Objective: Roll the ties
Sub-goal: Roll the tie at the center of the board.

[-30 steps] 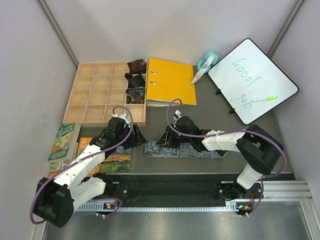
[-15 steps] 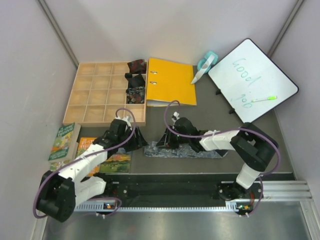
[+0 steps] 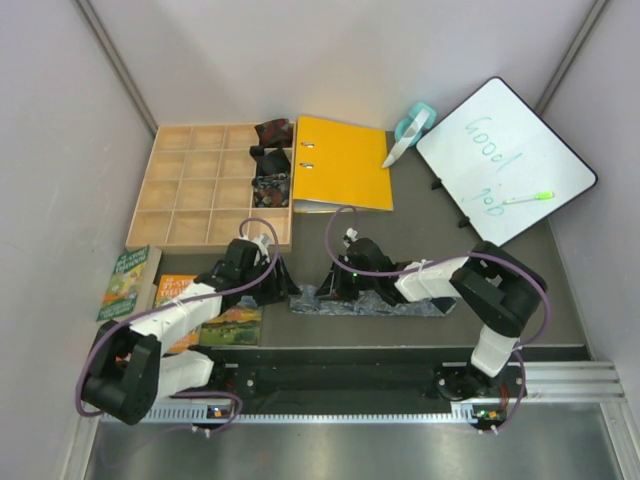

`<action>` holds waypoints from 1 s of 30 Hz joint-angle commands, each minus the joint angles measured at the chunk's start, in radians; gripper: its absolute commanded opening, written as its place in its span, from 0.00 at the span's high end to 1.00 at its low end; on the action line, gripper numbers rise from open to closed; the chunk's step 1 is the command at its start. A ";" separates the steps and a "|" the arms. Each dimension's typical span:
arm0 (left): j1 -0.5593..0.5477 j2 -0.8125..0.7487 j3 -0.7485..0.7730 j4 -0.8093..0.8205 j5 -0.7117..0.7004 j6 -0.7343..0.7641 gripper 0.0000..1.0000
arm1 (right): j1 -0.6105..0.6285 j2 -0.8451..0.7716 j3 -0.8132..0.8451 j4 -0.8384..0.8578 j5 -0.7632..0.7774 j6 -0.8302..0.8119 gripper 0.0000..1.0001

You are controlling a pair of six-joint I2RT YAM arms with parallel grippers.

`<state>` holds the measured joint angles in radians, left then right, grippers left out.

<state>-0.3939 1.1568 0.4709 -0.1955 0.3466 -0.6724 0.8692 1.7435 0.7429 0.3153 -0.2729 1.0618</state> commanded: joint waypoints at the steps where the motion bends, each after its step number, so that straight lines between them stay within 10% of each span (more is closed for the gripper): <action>1: 0.004 0.027 -0.021 0.099 0.041 0.017 0.42 | 0.017 0.025 0.027 0.013 0.034 -0.036 0.78; 23: 0.001 0.158 -0.068 0.303 0.115 -0.056 0.69 | 0.017 0.063 0.032 0.019 0.034 -0.045 0.80; 30: -0.034 0.074 0.066 -0.043 -0.098 -0.004 0.77 | 0.016 0.048 0.053 -0.019 0.029 -0.057 0.79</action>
<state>-0.4103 1.2766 0.4480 -0.0456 0.3939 -0.7235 0.8688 1.7683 0.7532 0.3264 -0.2710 1.0462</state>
